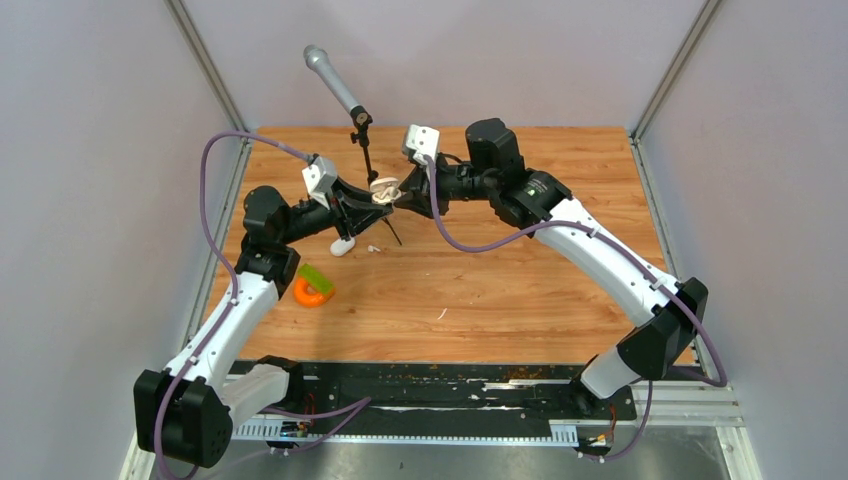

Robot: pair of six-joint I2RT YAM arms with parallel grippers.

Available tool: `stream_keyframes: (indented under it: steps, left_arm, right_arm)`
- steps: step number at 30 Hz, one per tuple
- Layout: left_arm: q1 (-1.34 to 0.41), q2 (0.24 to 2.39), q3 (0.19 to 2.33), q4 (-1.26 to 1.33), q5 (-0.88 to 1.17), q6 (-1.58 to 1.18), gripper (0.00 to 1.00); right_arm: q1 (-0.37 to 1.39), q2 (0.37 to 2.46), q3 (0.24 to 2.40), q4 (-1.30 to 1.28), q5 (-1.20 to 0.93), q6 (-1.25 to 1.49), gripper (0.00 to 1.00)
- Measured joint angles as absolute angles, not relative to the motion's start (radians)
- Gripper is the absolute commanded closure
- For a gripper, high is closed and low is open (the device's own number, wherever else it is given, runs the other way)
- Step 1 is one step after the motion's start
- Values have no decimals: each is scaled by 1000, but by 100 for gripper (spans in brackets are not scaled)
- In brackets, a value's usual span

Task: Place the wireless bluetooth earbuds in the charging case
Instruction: Place the earbud in the charging case.

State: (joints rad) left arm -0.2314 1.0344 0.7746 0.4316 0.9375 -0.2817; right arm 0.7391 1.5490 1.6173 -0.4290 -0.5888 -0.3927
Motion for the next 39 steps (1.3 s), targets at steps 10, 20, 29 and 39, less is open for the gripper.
stream_keyframes:
  steps: [10,20,29,39]
  left_arm:
    - [-229,1034,771,431,936,-281,94]
    - [-229,1034,771,430,937,-278,94]
    - [-229,1034,771,430,945,-278,94]
    - [-228,1034,771,430,951,-270,94]
  right_arm:
    - [739,1541,1617,-439,-567,-416,64]
    - [739,1467,1597,-397,-576,-424,64]
    - [739,1509,1605,-399,-607,-422,62]
    - [739,1536,1606,-399,-620,-409,63]
